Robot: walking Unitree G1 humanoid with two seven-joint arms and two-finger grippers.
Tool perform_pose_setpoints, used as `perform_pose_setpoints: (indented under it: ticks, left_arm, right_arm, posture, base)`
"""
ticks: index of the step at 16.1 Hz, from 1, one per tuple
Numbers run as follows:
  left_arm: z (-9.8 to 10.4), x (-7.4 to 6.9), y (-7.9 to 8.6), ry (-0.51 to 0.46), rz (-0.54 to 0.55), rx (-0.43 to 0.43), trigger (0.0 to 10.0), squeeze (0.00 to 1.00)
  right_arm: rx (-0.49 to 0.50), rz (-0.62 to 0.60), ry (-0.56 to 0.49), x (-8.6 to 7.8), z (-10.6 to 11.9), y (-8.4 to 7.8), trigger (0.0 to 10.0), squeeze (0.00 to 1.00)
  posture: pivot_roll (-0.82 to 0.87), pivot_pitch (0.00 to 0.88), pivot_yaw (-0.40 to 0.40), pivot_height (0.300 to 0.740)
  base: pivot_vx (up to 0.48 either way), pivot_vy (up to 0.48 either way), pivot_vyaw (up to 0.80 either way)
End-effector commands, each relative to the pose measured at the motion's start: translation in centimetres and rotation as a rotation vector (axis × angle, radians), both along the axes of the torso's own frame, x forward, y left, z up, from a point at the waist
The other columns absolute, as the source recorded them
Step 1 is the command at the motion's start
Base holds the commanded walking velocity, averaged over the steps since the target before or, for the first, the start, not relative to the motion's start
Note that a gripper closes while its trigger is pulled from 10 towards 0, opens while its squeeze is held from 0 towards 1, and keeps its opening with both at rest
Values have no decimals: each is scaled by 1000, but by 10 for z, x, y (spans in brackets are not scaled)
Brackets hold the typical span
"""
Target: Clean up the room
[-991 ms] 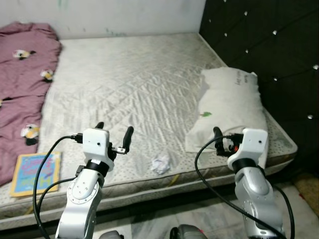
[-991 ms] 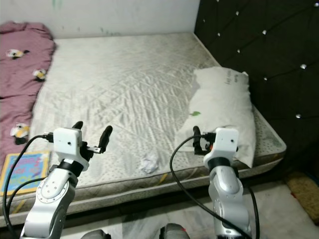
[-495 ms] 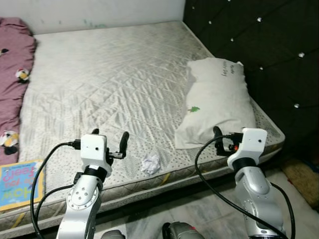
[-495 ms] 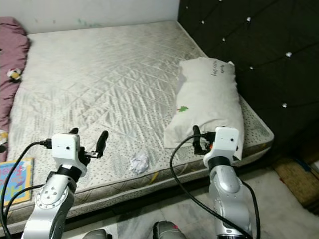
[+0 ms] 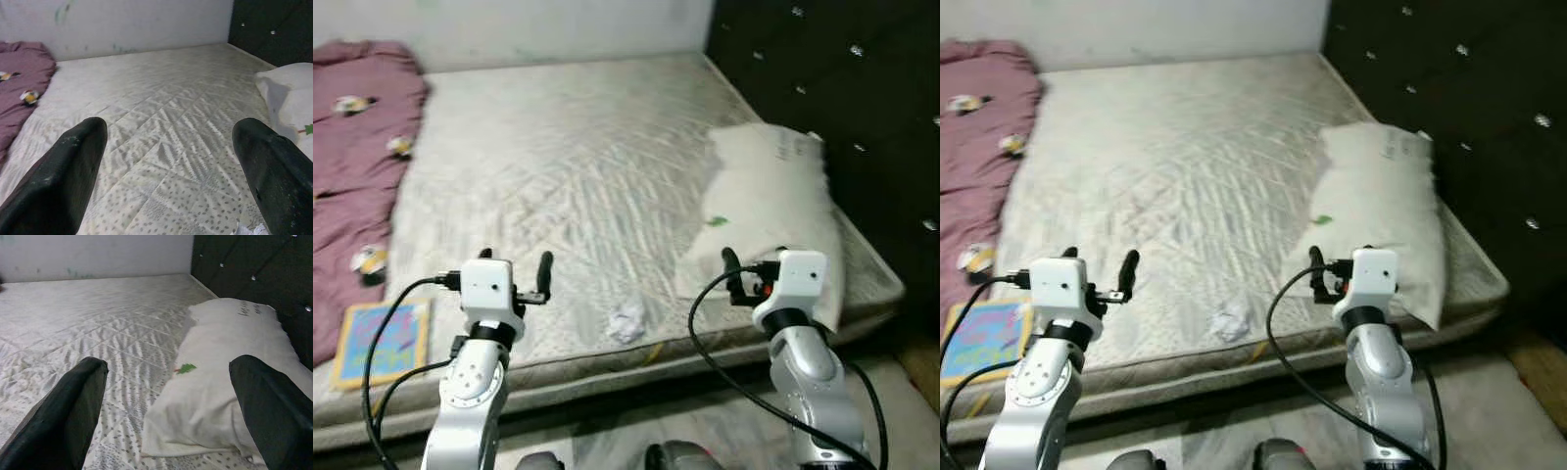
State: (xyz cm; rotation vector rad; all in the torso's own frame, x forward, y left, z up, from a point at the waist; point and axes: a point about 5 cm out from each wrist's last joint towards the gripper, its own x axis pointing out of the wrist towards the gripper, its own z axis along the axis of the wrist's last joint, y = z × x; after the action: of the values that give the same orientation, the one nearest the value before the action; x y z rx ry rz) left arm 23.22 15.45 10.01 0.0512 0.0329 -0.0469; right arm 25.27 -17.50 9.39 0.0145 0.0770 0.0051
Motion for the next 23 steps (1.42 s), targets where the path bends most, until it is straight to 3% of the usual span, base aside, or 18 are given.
perform_pose_setpoints:
  ticks: [1,8,9,10,12,13,14,21,23]
  left_arm:
    - [0,-1,1,3,-5,9,10000,0]
    - [4,5,4,-10,-6,21,10000,0]
    - [4,5,4,-10,-10,17,10000,0]
    - [4,5,3,-7,-22,-1,10000,957]
    - [4,5,3,-6,-25,-14,10000,1000]
    - [3,4,3,-5,-13,4,10000,1000]
    - [3,5,4,1,-7,16,10000,0]
    - [2,5,1,6,-32,6,10000,0]
    - [2,6,0,8,-37,7,10000,0]
  right_arm:
    - [4,17,-3,1,0,4,10000,0]
    - [68,8,-33,6,5,5,10000,0]
    - [69,13,-34,6,5,5,10000,106]
    - [102,33,-51,5,7,6,10000,1000]
    - [75,26,-49,4,7,5,10000,1000]
    - [62,24,-46,4,7,5,10000,702]
    - [57,20,-42,4,6,5,10000,0]
    - [53,14,-28,5,4,5,10000,0]
    - [56,15,-26,5,4,6,10000,0]
  posture:
    - [19,17,7,740]
    - [22,33,5,725]
    - [19,36,6,715]
    - [18,36,5,710]
    - [16,38,4,710]
    - [15,39,3,710]
    - [15,38,2,710]
    - [14,38,4,710]
    - [13,36,6,691]
  base:
    - [0,0,744]
    - [0,0,0]
    - [0,0,0]
    - [0,0,0]
    - [0,0,0]
    - [0,0,0]
    - [0,0,0]
    - [0,0,0]
    - [0,0,0]
